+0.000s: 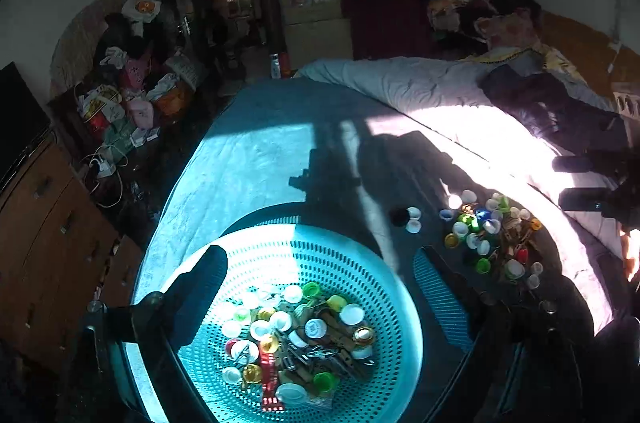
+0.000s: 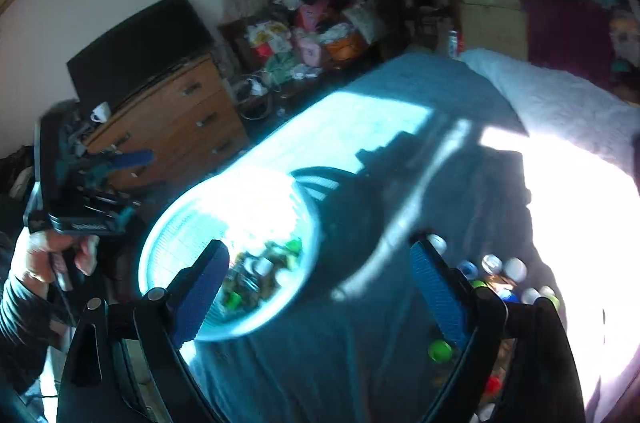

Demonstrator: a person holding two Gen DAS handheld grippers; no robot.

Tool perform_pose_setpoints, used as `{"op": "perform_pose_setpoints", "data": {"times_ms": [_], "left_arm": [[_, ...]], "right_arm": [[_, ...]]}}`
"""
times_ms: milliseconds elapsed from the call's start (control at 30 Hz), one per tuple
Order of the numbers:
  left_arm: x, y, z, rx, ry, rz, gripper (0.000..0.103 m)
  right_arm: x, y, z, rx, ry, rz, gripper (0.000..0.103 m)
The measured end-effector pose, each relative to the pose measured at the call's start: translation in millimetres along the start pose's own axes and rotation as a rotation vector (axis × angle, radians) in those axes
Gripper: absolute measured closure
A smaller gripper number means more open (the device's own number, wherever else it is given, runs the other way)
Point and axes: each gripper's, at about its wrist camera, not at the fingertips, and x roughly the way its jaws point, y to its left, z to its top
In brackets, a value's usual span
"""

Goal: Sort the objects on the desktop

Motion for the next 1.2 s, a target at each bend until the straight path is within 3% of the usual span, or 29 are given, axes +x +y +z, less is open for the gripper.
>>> {"op": "perform_pose_setpoints", "data": {"times_ms": [133, 233, 367, 500, 667, 933, 1200], "left_arm": [[8.1, -93.3, -24.3, 0.063, -0.043, -0.194, 0.000], [33.9, -146.8, -53.4, 0.079, -0.004, -0.236, 0.000], [73.7, -176.0, -93.5, 0.028, 0.076, -0.241, 0.000], [108.0, -174.2, -123.1, -0.037, 0.138, -0.175, 0.000], [133.8, -178.4, -149.5, -0.074, 0.159, -0.090, 0.000], [171.5, -211.3, -175.7, -0.081, 0.142, 0.007, 0.000], [192.1, -232.4, -202.4, -0.046, 0.168, 0.047, 0.000]], "right_arm": [[-65.2, -89.2, -101.8, 0.162, 0.070, -0.237, 0.008], [-120.0, -135.5, -172.1, 0.281, 0.101, -0.423, 0.007], [-170.9, -165.9, -232.0, 0.373, 0.114, -0.550, 0.003], [-181.3, -179.6, -257.2, 0.471, 0.068, -0.549, 0.002], [-136.1, -183.5, -268.2, 0.483, 0.053, -0.521, 0.002], [-34.3, -185.6, -275.9, 0.318, 0.104, -0.449, 0.002], [9.5, -193.7, -282.3, 0.298, 0.054, -0.462, 0.002]]}}
